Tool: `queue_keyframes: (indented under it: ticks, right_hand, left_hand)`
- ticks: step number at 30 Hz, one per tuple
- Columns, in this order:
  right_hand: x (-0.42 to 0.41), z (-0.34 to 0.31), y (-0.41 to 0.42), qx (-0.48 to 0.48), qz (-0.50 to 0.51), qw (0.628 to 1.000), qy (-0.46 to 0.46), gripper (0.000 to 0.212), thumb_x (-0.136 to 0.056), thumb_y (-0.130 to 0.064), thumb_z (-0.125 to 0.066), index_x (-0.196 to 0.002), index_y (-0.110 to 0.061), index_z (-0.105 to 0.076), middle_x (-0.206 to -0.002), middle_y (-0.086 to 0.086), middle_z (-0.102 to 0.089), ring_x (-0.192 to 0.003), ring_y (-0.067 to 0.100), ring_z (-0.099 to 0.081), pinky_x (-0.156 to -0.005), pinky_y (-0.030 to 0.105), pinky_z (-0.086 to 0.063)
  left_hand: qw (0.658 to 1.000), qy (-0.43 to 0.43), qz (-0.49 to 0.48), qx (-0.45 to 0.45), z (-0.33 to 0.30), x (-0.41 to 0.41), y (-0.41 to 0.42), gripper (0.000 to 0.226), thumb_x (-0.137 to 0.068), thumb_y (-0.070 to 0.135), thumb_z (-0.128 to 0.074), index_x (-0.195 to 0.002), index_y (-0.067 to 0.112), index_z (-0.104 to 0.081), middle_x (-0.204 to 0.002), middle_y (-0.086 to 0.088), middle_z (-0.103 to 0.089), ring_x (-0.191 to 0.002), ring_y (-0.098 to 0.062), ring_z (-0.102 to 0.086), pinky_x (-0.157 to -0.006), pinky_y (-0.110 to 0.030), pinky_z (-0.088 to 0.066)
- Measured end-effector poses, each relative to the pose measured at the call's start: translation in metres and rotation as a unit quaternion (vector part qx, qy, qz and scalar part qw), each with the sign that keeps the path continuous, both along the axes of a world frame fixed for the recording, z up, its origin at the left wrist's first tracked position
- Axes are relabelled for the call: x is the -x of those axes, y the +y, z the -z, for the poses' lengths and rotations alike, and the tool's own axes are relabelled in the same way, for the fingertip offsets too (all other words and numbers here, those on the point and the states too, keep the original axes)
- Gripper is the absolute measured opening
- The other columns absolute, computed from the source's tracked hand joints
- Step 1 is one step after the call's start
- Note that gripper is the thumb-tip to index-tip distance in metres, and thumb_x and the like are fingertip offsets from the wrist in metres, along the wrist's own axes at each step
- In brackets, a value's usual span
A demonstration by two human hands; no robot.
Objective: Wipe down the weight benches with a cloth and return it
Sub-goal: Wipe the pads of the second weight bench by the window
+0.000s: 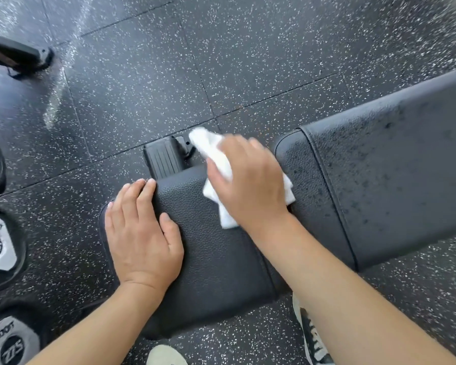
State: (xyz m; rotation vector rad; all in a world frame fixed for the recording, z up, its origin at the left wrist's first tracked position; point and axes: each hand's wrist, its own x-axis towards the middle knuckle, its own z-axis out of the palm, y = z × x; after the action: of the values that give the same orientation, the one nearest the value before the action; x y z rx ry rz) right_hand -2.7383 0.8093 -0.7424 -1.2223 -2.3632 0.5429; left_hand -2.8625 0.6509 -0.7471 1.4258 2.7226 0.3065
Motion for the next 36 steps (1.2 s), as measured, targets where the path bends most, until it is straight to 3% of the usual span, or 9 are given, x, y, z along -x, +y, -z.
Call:
queue_keyframes:
  ticks: [6, 10, 15, 20, 24, 30, 34, 36]
  right_hand:
    - [-0.095, 0.009, -0.098, -0.042, -0.024, 0.999, 0.000, 0.015, -0.098, -0.027, -0.063, -0.106, -0.014, -0.063, -0.078, -0.001, -0.044, -0.066, 0.020, -0.035, -0.056, 0.039, -0.038]
    - [-0.054, 0.007, -0.066, -0.037, 0.016, 0.999, -0.003, 0.021, -0.098, -0.029, -0.061, -0.091, -0.010, -0.066, -0.075, 0.001, -0.050, -0.064, 0.023, -0.042, -0.057, 0.042, -0.040]
    - [0.032, 0.001, 0.006, 0.010, 0.060, 0.998, -0.010, 0.019, -0.092, -0.031, -0.066, -0.095, -0.013, -0.060, -0.082, 0.004, -0.062, -0.072, 0.029, -0.055, -0.062, 0.040, -0.041]
    - [0.058, 0.003, 0.024, 0.014, 0.025, 0.999, -0.042, 0.023, -0.094, -0.034, -0.065, -0.089, -0.021, -0.046, -0.080, 0.001, -0.063, -0.068, 0.024, -0.044, -0.062, 0.035, -0.027]
    - [0.032, 0.001, -0.017, -0.039, -0.015, 0.999, -0.015, 0.019, -0.095, -0.034, -0.063, -0.090, -0.016, -0.058, -0.079, 0.002, -0.058, -0.071, 0.026, -0.053, -0.063, 0.039, -0.040]
    - [-0.069, 0.010, -0.120, -0.078, -0.114, 0.990, -0.009, 0.019, -0.100, -0.030, -0.062, -0.098, -0.012, -0.068, -0.076, 0.001, -0.047, -0.066, 0.024, -0.042, -0.056, 0.043, -0.039]
    - [-0.101, 0.010, -0.118, -0.112, -0.205, 0.972, -0.025, 0.018, -0.098, -0.028, -0.067, -0.097, -0.010, -0.070, -0.075, 0.001, -0.045, -0.064, 0.022, -0.039, -0.054, 0.041, -0.036]
    - [-0.090, 0.008, -0.101, -0.123, -0.197, 0.972, -0.031, 0.019, -0.098, -0.028, -0.066, -0.093, -0.009, -0.070, -0.073, 0.002, -0.047, -0.064, 0.023, -0.043, -0.055, 0.042, -0.039]
  left_hand:
    - [1.000, -0.003, 0.004, -0.002, 0.002, 0.002, -0.001, 0.061, -0.090, 0.025, -0.045, -0.146, 0.003, -0.048, -0.151, -0.016, -0.049, -0.144, -0.041, -0.040, -0.122, -0.058, -0.026]
    - [1.000, -0.003, 0.005, -0.002, 0.003, 0.002, -0.001, 0.061, -0.090, 0.025, -0.045, -0.147, 0.003, -0.048, -0.151, -0.016, -0.049, -0.144, -0.040, -0.040, -0.122, -0.057, -0.025]
    - [1.000, -0.003, 0.000, 0.003, -0.001, 0.000, 0.001, 0.061, -0.090, 0.024, -0.045, -0.146, 0.002, -0.049, -0.151, -0.017, -0.049, -0.143, -0.041, -0.041, -0.122, -0.057, -0.026]
    - [1.000, -0.009, -0.007, 0.010, -0.004, -0.001, 0.001, 0.060, -0.090, 0.024, -0.045, -0.146, 0.002, -0.050, -0.151, -0.016, -0.049, -0.144, -0.040, -0.040, -0.121, -0.058, -0.026]
    - [1.000, -0.022, -0.012, 0.012, -0.006, -0.001, 0.002, 0.060, -0.092, 0.027, -0.041, -0.147, 0.005, -0.050, -0.153, -0.015, -0.049, -0.146, -0.038, -0.039, -0.123, -0.057, -0.024]
    - [0.999, -0.036, -0.013, 0.013, -0.007, 0.000, -0.002, 0.060, -0.093, 0.028, -0.042, -0.149, 0.007, -0.048, -0.153, -0.014, -0.048, -0.147, -0.037, -0.038, -0.124, -0.054, -0.022]
    - [0.999, -0.046, -0.012, 0.016, -0.008, 0.001, -0.003, 0.061, -0.094, 0.032, -0.040, -0.151, 0.010, -0.046, -0.155, -0.011, -0.046, -0.148, -0.034, -0.035, -0.126, -0.051, -0.017]
    - [0.998, -0.057, -0.008, 0.020, -0.009, 0.001, -0.005, 0.060, -0.097, 0.032, -0.040, -0.152, 0.011, -0.044, -0.157, -0.011, -0.044, -0.149, -0.033, -0.033, -0.127, -0.050, -0.015]
